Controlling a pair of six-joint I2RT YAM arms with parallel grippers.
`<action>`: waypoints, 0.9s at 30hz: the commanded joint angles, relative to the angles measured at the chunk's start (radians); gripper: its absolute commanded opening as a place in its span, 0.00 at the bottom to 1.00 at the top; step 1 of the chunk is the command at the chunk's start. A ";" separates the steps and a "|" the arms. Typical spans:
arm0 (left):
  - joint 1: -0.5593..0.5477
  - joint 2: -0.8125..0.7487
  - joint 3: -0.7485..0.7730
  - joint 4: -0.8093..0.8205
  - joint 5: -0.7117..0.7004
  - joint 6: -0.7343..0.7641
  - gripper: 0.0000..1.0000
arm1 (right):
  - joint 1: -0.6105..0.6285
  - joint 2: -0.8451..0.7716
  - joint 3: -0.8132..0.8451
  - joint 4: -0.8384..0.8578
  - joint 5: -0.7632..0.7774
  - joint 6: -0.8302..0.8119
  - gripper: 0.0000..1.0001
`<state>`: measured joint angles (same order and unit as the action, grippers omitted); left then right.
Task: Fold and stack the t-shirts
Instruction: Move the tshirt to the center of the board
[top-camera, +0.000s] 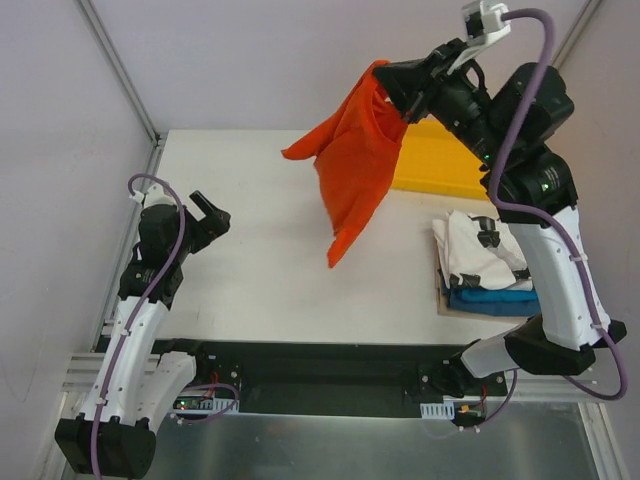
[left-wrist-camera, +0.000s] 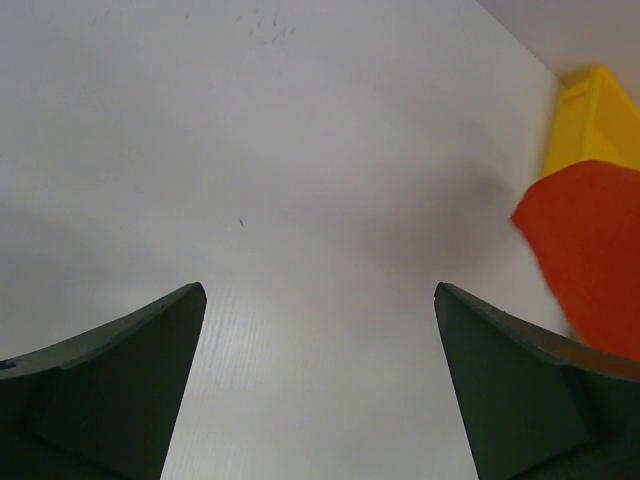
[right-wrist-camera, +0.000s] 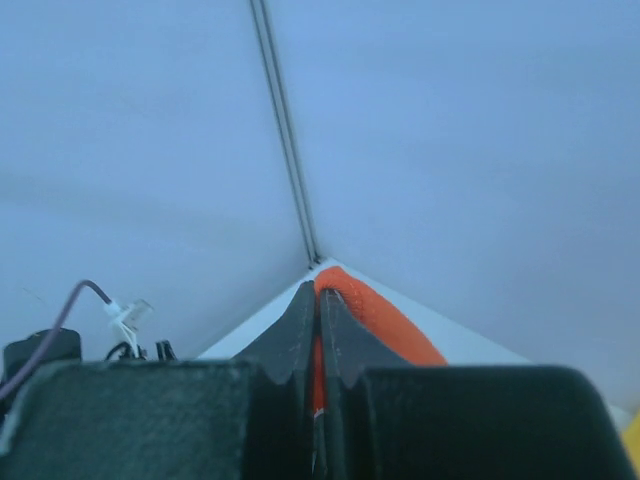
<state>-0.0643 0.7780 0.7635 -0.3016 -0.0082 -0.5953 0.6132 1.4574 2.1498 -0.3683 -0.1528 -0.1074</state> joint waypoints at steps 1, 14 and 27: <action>0.001 -0.052 0.000 -0.025 0.068 -0.034 0.99 | 0.010 -0.029 0.006 0.109 -0.071 0.070 0.01; 0.001 -0.066 -0.013 -0.099 0.077 -0.072 0.99 | -0.122 -0.051 -0.473 0.029 0.411 -0.049 0.01; 0.001 0.067 -0.018 -0.106 0.138 -0.077 0.99 | -0.167 0.463 -0.119 -0.061 0.121 0.092 0.01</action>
<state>-0.0647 0.8177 0.7536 -0.4065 0.0765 -0.6643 0.4309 1.8240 1.8984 -0.4484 0.0959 -0.0872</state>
